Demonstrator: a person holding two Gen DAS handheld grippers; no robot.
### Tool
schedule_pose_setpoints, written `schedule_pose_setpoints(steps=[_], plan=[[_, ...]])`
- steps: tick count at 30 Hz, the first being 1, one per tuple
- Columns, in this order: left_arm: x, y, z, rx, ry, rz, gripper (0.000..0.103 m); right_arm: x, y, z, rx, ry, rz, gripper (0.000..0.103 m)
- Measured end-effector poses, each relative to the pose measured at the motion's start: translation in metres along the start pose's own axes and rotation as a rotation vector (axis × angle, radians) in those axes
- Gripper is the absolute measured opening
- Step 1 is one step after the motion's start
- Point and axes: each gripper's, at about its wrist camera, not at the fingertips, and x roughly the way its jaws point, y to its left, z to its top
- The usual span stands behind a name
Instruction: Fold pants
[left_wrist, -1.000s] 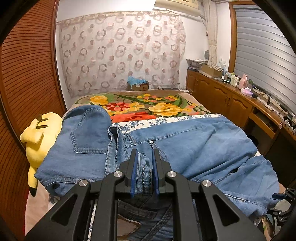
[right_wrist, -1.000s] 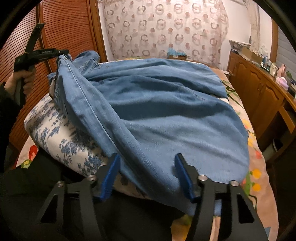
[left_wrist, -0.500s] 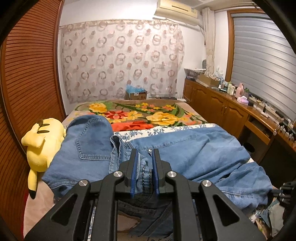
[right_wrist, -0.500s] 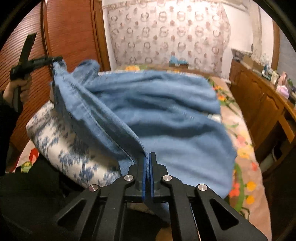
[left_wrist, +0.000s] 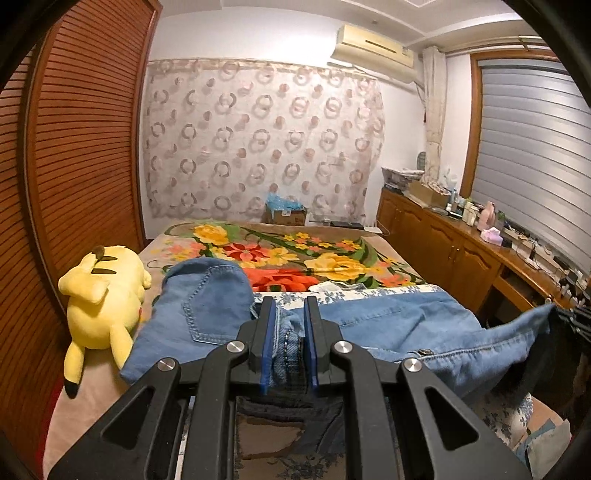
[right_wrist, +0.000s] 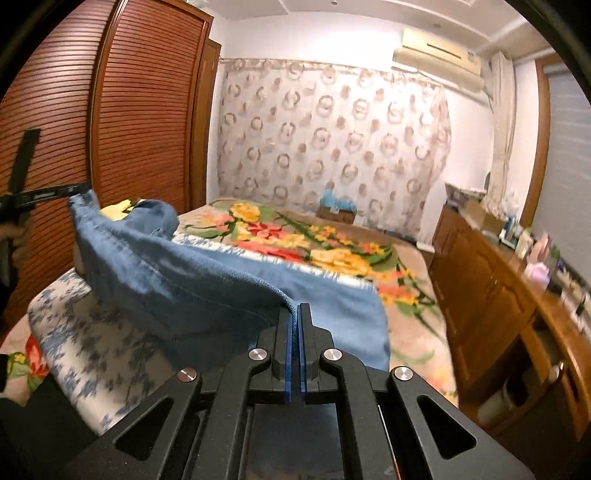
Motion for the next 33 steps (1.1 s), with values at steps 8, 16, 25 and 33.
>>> schedule_pose_setpoints(steps=[8, 16, 25, 33], plan=[[0.022, 0.018, -0.022, -0.014, 0.068, 0.021, 0.016, 0.084, 0.011, -0.02, 0.016, 0.126, 0.032, 0.002], [0.039, 0.016, -0.048, -0.026, 0.12, 0.021, 0.016, 0.1, 0.012, -0.055, 0.069, 0.198, 0.002, 0.034], [0.038, 0.016, -0.049, -0.025, 0.12, 0.022, 0.016, 0.062, 0.023, -0.074, 0.155, 0.186, 0.049, 0.039], [0.04, 0.019, -0.051, -0.023, 0.126, 0.025, 0.016, 0.069, 0.024, -0.09, 0.134, 0.234, 0.054, 0.039]])
